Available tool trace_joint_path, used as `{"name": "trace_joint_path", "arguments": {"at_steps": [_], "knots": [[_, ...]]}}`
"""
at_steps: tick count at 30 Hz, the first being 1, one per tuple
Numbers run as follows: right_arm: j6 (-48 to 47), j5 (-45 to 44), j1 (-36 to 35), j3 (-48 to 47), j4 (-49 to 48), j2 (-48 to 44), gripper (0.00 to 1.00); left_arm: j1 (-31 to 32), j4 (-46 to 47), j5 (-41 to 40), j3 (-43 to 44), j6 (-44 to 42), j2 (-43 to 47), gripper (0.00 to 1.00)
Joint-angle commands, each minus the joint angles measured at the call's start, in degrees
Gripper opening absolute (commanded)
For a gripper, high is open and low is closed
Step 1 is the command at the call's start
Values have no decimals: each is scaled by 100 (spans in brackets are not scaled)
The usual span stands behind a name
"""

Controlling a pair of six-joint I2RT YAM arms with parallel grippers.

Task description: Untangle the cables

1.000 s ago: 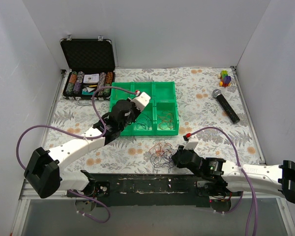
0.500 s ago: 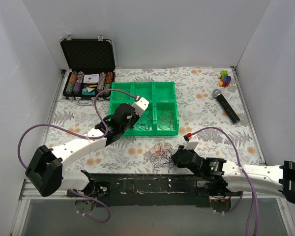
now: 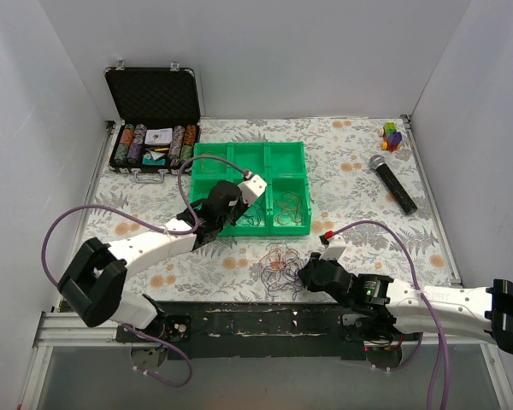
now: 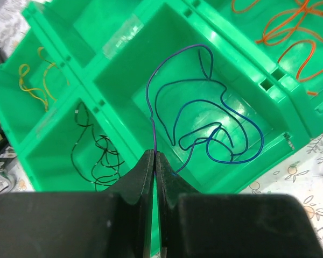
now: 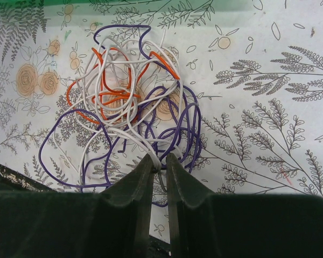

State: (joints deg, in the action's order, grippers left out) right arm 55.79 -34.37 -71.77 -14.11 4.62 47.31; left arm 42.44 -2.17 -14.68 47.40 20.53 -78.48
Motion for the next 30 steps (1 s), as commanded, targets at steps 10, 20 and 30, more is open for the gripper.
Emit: {"name": "trace_joint_path", "arguments": {"at_steps": [10, 20, 30], "knots": [[134, -228, -48, 57, 30, -55, 24, 2, 753, 219, 674, -102, -968, 0], [125, -219, -57, 31, -14, -2, 24, 2, 851, 404, 701, 82, -1108, 0], [160, -254, -57, 75, 74, -169, 24, -69, 570, 667, 753, -49, -942, 41]]}}
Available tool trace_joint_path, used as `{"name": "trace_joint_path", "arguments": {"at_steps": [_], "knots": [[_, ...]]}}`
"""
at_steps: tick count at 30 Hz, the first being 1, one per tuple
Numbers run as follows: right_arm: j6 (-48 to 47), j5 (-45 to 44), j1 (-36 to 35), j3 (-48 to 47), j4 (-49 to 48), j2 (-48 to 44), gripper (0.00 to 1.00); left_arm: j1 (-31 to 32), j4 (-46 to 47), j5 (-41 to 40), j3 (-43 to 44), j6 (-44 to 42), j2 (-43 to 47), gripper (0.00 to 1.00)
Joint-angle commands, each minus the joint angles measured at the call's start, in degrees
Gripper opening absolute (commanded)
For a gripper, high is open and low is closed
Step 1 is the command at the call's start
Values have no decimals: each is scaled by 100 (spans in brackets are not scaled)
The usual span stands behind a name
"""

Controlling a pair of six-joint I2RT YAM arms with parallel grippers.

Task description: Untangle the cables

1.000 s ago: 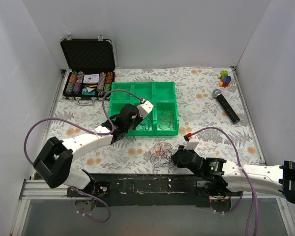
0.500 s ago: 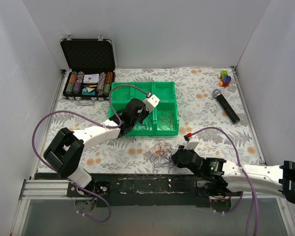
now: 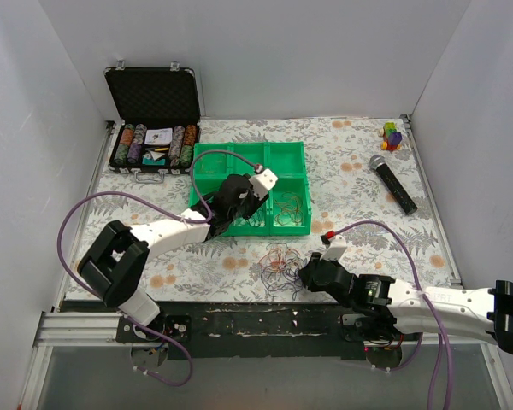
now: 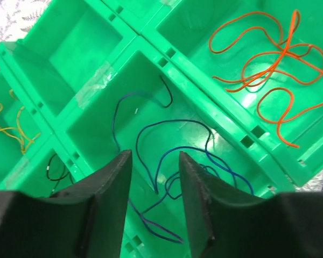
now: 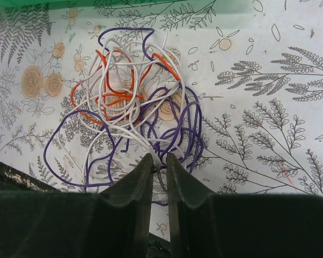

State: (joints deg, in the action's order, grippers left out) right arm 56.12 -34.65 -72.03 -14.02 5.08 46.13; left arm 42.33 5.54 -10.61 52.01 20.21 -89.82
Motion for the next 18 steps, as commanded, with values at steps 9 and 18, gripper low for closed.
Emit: {"name": "trace_joint_path", "arguments": {"at_steps": [9, 18], "knots": [[57, -244, -30, 5, 19, -33, 24, -67, -1273, 1234, 609, -34, 1150, 64], [110, -244, -30, 49, 63, -86, 23, 372, -2004, 3785, -340, -780, 1907, 70]]}}
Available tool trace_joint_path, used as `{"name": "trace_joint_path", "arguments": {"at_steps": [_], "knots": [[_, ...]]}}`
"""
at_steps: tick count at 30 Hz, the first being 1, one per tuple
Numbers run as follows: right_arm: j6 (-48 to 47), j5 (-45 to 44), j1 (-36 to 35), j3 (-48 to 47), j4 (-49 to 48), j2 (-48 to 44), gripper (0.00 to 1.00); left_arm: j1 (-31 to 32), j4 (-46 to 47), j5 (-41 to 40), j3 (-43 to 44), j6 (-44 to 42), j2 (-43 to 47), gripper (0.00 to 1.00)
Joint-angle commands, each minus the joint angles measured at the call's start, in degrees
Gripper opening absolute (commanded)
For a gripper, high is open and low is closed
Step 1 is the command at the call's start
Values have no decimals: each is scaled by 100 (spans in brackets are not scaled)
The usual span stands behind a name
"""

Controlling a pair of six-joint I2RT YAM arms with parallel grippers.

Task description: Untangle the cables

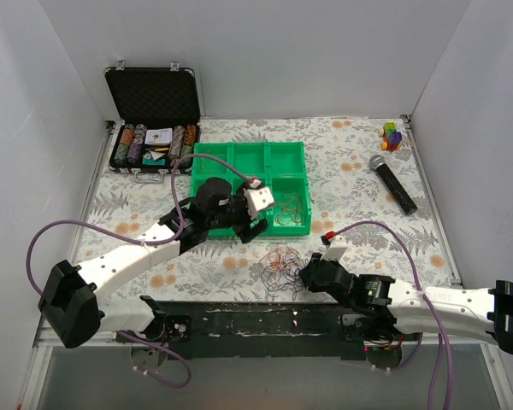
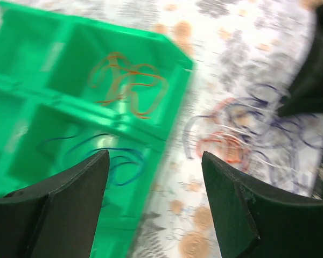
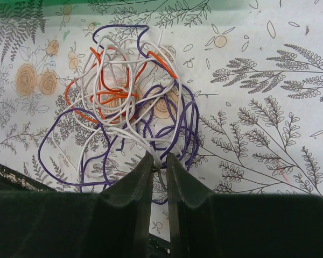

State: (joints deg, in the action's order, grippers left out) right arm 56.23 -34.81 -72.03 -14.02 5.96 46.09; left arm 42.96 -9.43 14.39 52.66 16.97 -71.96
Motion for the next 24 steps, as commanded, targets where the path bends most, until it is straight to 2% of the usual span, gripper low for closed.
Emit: {"name": "trace_joint_path", "arguments": {"at_steps": [1, 3, 6, 15, 24], "knots": [[99, -228, -30, 49, -24, -100, 23, 388, -507, 1355, -458, -545, 86, 70], [108, -228, -31, 66, -7, -144, 23, 555, -472, 1356, -494, -826, -89, 75], [99, -246, -39, 66, 37, -188, 23, 687, -174, 1355, -477, -967, -362, 75], [64, -334, -39, 5, 116, -328, 23, 1065, 345, 2014, -415, -1301, -705, 76], [-349, -228, -48, 49, -331, -557, 21, 1276, 908, 2181, -371, -1240, -1162, 75]]}}
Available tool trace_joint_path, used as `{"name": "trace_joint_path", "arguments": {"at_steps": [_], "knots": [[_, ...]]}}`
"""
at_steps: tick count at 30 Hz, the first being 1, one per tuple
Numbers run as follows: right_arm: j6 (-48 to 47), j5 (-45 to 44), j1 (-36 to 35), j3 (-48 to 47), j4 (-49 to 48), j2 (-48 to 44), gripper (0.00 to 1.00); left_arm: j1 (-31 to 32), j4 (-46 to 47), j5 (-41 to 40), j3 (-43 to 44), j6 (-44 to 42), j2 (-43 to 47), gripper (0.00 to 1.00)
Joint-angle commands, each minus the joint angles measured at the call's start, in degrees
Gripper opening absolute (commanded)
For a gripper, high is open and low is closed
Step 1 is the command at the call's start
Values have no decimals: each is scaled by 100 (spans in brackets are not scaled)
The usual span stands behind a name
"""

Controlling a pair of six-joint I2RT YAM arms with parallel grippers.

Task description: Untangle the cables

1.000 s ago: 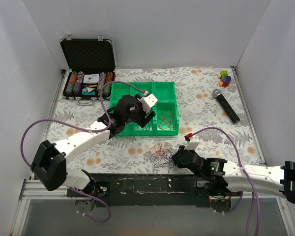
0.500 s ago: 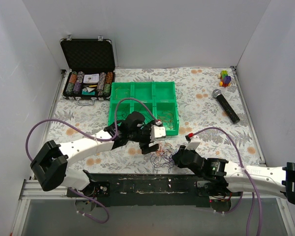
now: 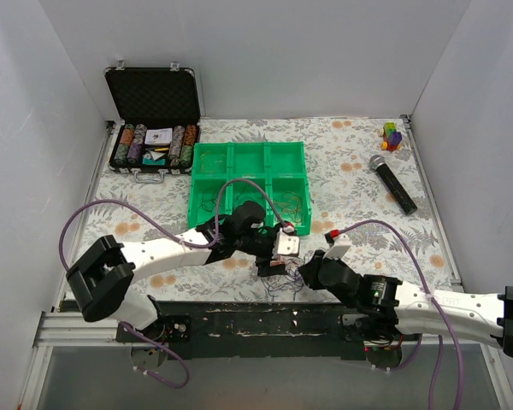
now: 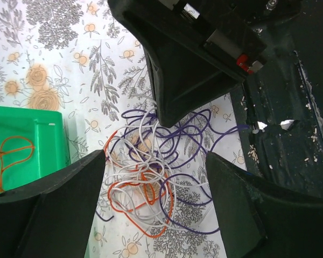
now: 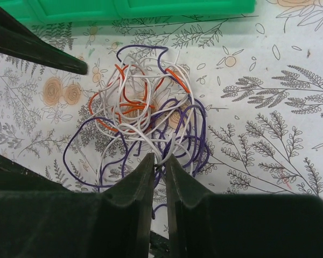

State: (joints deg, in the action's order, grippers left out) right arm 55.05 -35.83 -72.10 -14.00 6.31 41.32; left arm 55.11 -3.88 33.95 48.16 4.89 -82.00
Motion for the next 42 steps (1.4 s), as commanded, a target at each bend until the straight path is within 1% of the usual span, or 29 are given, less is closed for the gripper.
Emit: {"name": "trace_joint_path", "arguments": {"at_steps": [1, 2, 5, 7, 10, 14, 16, 20, 22, 23, 25, 27, 28, 31, 32, 33, 34, 36, 39, 40, 42], "knots": [[-310, -108, -50, 29, -445, -89, 20, 61, 353, 243, 88, 3, -211, 74], [-363, -108, -59, 29, -490, -115, 20, 61, 553, 234, 106, 82, -281, 74], [-468, -82, -77, 29, -569, -133, 18, 61, 581, 208, 193, 109, -422, 71], [-486, -55, -77, 46, -578, -124, 18, 61, 642, 173, 246, 127, -510, 66], [-478, -29, -94, 55, -727, -159, 18, 61, 757, 164, 273, 136, -580, 52], [-539, -20, -129, 108, -797, -291, 18, 61, 819, 155, 343, 223, -686, 29], [-565, -29, -129, 99, -780, -326, 18, 61, 784, 190, 378, 250, -721, 23], [-583, -73, -138, 90, -780, -370, 18, 61, 468, 331, 457, 118, -765, 21], [-592, -90, -147, 90, -771, -388, 18, 61, 423, 375, 457, 83, -739, 22], [-618, -99, -147, 90, -780, -397, 18, 61, 162, 401, 466, 48, -730, 23], [-627, -108, -147, 90, -780, -405, 18, 61, 28, 393, 431, -66, -686, 26], [-644, -91, -147, 82, -797, -388, 18, 61, 1, 331, 370, -128, -642, 24], [-644, -99, -147, 90, -806, -388, 18, 61, -7, 296, 343, -154, -642, 21], [-627, -90, -156, 90, -833, -370, 17, 61, 141, 173, 325, -172, -616, 0], [-592, -108, -156, 99, -815, -370, 18, 61, 203, 95, 334, -155, -607, 0], [-565, -125, -156, 108, -806, -370, 19, 61, 282, -2, 360, -137, -598, 0], [-548, -126, -156, 117, -789, -396, 24, 52, 326, -90, 404, -128, -572, 0], [-504, -143, -156, 134, -754, -423, 33, 44, 204, -266, 527, -233, -484, 0], [-469, -169, -156, 187, -675, -493, 50, 8, -234, -643, 834, -304, -274, 0], [-434, -178, -156, 248, -683, -537, 52, 0, -401, -775, 974, -226, -169, 0], [-425, -187, -164, 423, -797, -747, 54, -62, -779, -890, 1325, -50, 42, 0]]}}
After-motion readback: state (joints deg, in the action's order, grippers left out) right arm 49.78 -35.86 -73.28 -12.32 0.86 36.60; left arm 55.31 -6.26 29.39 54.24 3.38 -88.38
